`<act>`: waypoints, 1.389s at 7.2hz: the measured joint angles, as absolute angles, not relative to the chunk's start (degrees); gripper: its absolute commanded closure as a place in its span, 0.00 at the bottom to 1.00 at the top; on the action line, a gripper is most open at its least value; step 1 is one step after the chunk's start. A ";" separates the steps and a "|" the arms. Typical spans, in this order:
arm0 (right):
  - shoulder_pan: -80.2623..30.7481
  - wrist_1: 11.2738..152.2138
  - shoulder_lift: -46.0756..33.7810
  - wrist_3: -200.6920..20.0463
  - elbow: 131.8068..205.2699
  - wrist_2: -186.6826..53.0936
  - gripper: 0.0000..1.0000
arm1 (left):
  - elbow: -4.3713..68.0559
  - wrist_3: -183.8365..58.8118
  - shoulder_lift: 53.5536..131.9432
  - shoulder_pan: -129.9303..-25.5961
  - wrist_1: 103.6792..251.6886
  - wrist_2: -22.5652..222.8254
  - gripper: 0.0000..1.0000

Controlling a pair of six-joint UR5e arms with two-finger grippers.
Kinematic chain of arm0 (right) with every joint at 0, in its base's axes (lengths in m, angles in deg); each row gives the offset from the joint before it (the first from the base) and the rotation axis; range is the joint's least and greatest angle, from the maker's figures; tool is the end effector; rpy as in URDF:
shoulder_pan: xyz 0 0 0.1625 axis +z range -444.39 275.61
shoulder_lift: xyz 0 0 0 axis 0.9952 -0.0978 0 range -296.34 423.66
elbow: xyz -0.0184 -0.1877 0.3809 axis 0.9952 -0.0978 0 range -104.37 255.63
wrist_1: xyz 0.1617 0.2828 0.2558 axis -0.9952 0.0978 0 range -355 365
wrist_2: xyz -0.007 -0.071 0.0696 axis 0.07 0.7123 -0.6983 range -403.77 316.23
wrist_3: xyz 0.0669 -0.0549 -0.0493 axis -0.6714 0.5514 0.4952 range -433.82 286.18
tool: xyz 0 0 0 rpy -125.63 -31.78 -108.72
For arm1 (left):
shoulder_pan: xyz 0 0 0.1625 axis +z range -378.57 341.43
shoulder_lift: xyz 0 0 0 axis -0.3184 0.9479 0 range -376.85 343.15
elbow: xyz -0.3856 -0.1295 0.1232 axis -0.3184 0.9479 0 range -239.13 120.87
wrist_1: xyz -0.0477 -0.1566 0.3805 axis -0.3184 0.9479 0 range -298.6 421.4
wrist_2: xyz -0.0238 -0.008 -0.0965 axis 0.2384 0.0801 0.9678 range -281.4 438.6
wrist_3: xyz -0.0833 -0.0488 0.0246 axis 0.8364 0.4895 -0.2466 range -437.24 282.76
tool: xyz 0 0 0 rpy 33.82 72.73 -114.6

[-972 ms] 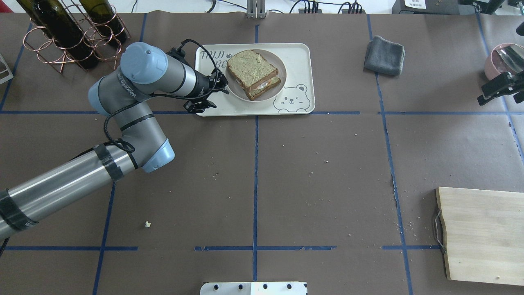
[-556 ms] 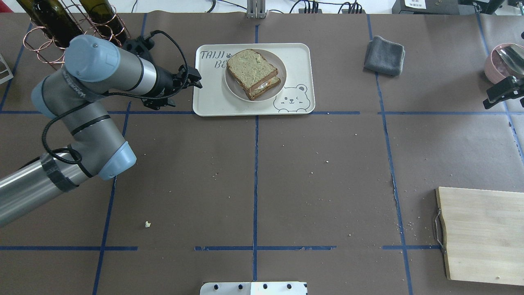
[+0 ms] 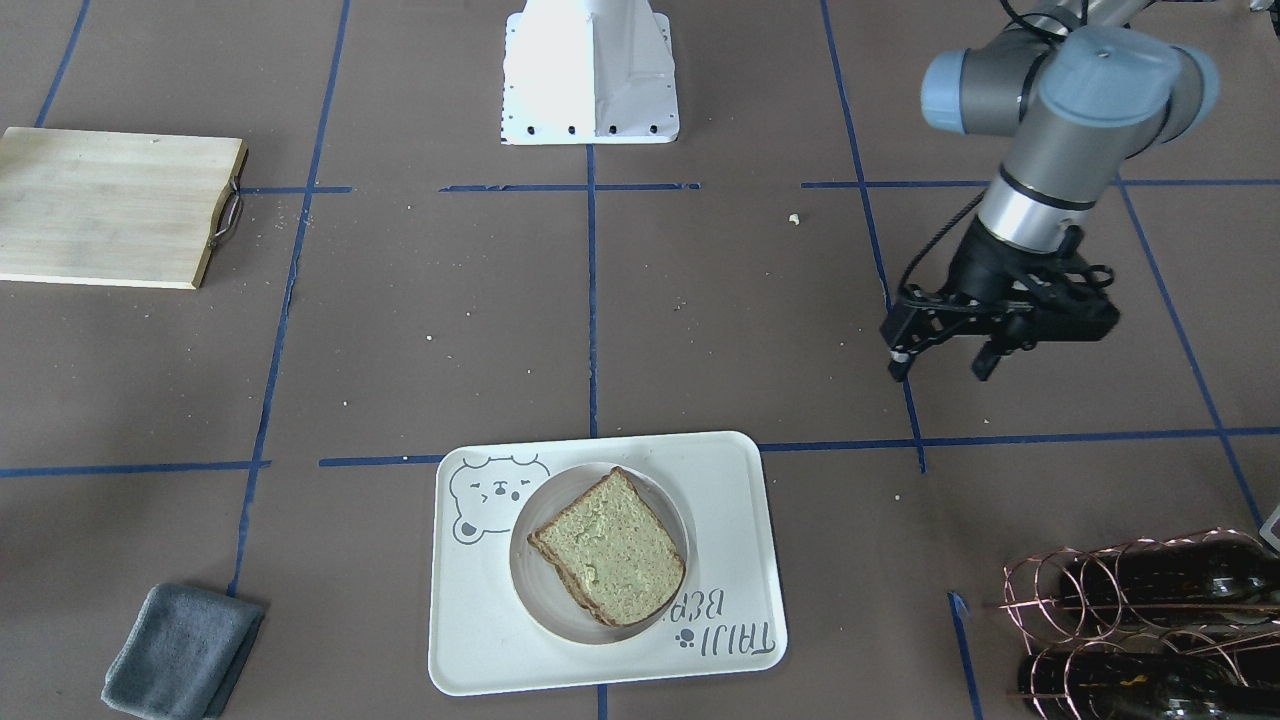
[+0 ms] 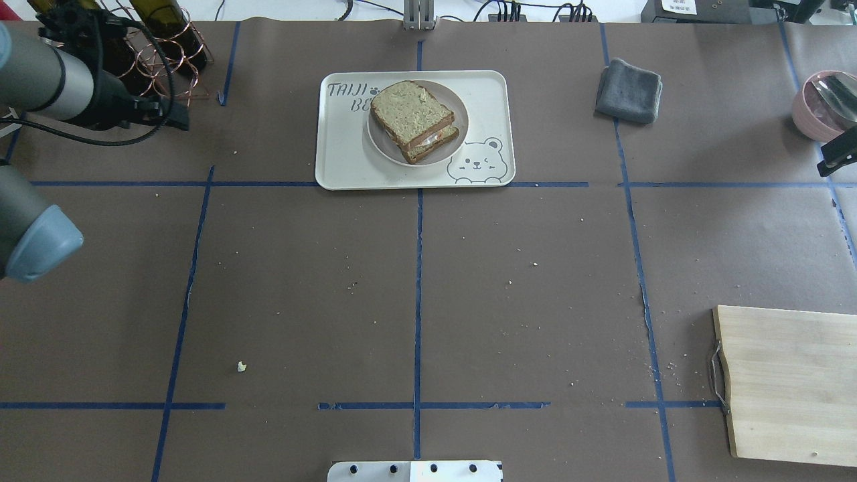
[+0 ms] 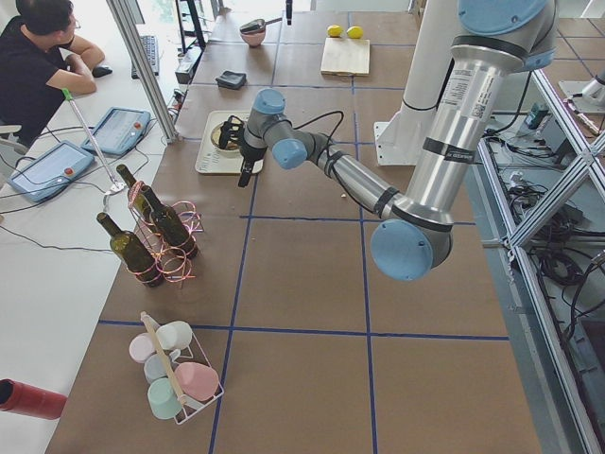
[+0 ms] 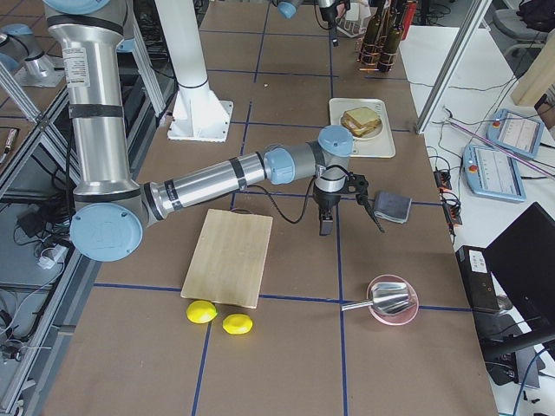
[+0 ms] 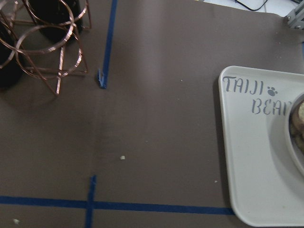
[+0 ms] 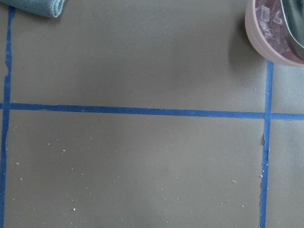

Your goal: Make sandwich and place on tray

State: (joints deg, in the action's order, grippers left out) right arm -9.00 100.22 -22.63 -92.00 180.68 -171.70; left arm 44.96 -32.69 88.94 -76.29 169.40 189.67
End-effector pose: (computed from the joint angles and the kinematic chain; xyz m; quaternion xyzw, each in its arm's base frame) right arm -0.0600 -0.5157 0.5135 0.0158 -0.3410 -0.0091 0.9399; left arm 0.2335 -0.5521 0.3646 0.2086 0.3788 -0.0223 0.9014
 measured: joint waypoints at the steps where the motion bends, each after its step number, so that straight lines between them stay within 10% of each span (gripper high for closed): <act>1: -6.61 100.40 -22.69 -87.37 178.84 -172.61 0.00 | 44.74 -42.16 86.43 -80.34 169.07 190.15 0.00; 10: 0.30 99.90 -27.14 -76.48 174.16 -178.70 0.00 | 36.60 -80.81 73.20 -103.15 161.96 206.37 0.00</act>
